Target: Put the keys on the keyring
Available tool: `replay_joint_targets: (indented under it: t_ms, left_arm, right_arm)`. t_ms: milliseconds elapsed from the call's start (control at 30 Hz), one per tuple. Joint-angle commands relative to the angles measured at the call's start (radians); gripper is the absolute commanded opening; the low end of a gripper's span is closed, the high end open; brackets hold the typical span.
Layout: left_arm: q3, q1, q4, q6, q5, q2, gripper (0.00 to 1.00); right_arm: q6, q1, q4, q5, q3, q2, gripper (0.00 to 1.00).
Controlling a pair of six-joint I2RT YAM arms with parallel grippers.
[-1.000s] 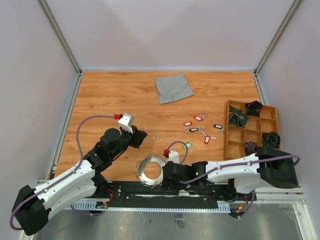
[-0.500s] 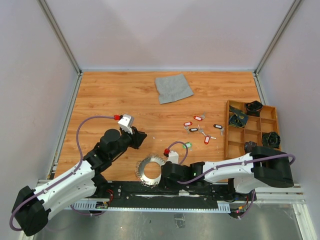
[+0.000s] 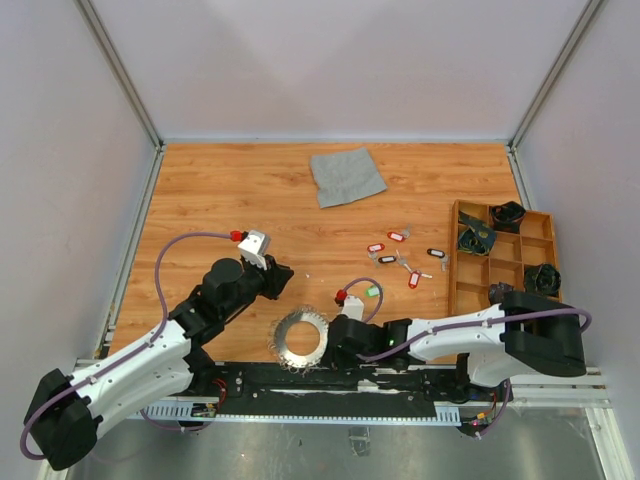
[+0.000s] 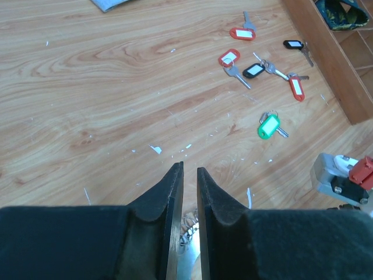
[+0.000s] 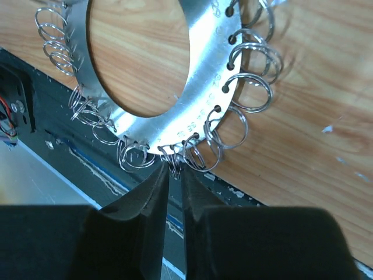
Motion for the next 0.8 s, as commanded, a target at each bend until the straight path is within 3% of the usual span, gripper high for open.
replay_joint_targets:
  t_ms: [0, 300, 533, 767]
  left_arm:
    - [0.001, 0.004, 0.035, 0.013, -0.004, 0.007, 0.21]
    - [0.006, 0.004, 0.048, 0.021, -0.009, 0.028, 0.21]
    - [0.012, 0.004, 0.048, 0.022, -0.009, 0.031, 0.21]
    - [0.014, 0.004, 0.044, 0.022, -0.005, 0.032, 0.21]
  right_arm:
    - [-0.003, -0.043, -0.005, 0.044, -0.008, -0.016, 0.14]
    - [-0.130, -0.138, 0.035, 0.030, 0.026, 0.019, 0.11]
    - [-0.235, -0.157, -0.031, 0.059, 0.058, -0.003, 0.30]
    - [-0.218, -0.125, -0.075, 0.055, 0.051, -0.032, 0.30]
